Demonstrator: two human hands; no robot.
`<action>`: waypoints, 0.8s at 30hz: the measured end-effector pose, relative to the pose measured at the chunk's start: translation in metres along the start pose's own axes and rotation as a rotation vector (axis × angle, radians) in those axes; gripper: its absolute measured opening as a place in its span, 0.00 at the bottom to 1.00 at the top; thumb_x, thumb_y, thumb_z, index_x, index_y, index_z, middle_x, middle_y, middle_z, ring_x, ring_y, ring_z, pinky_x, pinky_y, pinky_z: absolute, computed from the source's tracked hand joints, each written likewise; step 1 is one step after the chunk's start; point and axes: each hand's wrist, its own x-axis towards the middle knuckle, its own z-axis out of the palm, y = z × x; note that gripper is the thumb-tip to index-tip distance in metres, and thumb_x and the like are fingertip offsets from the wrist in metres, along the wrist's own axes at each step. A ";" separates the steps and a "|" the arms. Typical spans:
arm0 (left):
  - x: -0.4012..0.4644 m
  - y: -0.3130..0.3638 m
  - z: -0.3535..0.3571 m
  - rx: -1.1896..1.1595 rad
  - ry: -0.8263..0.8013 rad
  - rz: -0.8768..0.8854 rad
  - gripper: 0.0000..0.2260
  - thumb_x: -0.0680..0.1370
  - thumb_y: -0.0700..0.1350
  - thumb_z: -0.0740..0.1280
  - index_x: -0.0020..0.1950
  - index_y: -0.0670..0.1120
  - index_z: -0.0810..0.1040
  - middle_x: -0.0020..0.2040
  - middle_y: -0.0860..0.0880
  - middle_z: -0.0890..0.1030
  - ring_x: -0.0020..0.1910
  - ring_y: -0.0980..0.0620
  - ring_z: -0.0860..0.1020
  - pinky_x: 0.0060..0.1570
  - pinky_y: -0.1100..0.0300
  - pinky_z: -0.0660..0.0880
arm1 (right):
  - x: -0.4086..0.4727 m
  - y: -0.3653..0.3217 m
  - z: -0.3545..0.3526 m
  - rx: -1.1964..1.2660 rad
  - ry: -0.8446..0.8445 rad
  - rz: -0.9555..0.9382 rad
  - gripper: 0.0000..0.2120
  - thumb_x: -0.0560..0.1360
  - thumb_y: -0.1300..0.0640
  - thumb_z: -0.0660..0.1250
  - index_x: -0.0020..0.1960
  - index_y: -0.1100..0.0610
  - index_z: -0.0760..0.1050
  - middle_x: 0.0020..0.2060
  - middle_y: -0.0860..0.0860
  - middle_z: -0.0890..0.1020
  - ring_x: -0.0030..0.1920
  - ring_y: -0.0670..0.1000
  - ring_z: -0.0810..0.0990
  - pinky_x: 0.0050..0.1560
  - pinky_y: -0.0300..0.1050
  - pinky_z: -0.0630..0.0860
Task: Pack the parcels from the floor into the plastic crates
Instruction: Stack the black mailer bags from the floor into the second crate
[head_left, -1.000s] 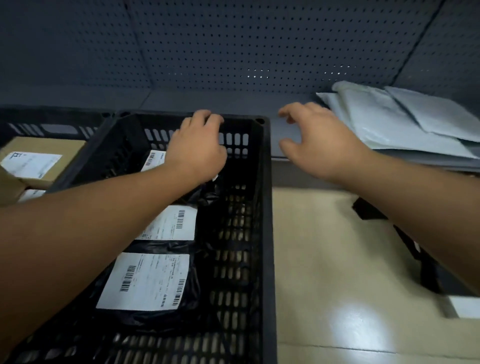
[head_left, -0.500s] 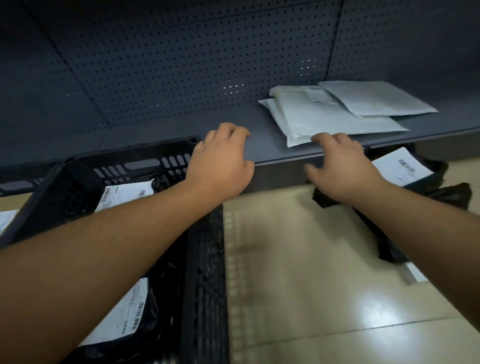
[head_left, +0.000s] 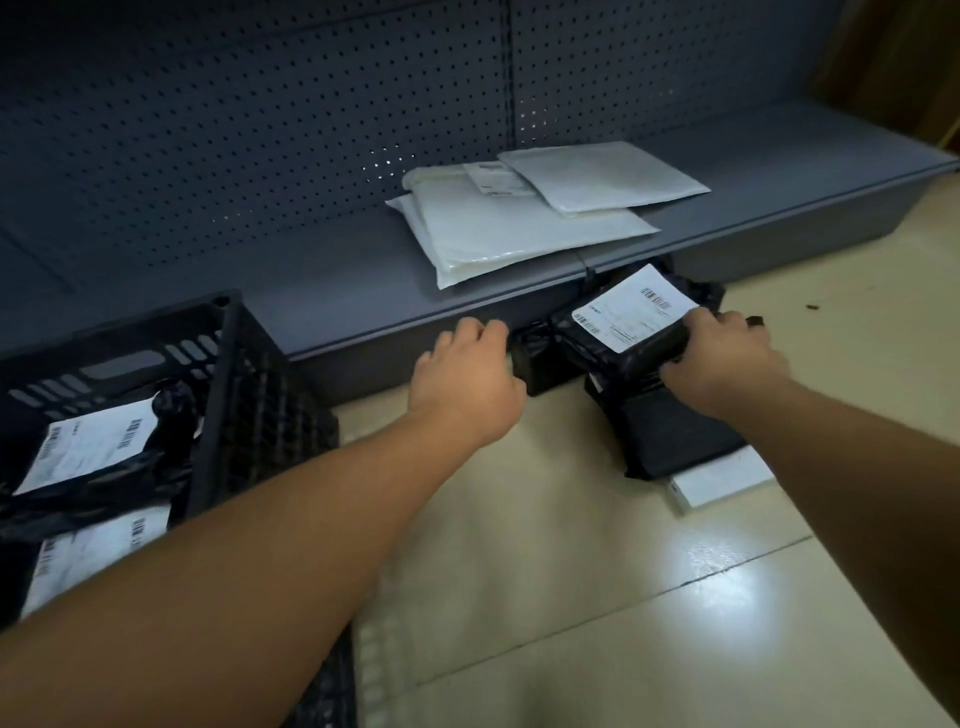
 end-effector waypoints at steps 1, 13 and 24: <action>0.001 0.009 0.006 -0.003 -0.018 -0.006 0.22 0.78 0.51 0.63 0.72 0.50 0.68 0.69 0.47 0.70 0.67 0.42 0.70 0.62 0.47 0.69 | 0.002 0.011 0.002 0.005 -0.009 0.030 0.29 0.76 0.46 0.67 0.72 0.54 0.64 0.68 0.60 0.69 0.68 0.65 0.66 0.64 0.61 0.69; 0.034 0.078 0.060 -0.238 -0.248 -0.164 0.24 0.78 0.54 0.64 0.73 0.49 0.67 0.70 0.45 0.70 0.69 0.41 0.72 0.66 0.46 0.72 | 0.034 0.082 0.030 0.088 -0.098 0.140 0.33 0.77 0.44 0.65 0.77 0.54 0.59 0.70 0.60 0.69 0.69 0.66 0.67 0.66 0.60 0.69; 0.075 0.114 0.090 -0.860 -0.265 -0.648 0.31 0.69 0.60 0.65 0.66 0.44 0.76 0.58 0.42 0.83 0.55 0.40 0.82 0.48 0.57 0.76 | 0.091 0.063 0.046 0.361 0.131 -0.012 0.31 0.81 0.43 0.57 0.79 0.56 0.59 0.76 0.57 0.66 0.75 0.61 0.63 0.72 0.58 0.63</action>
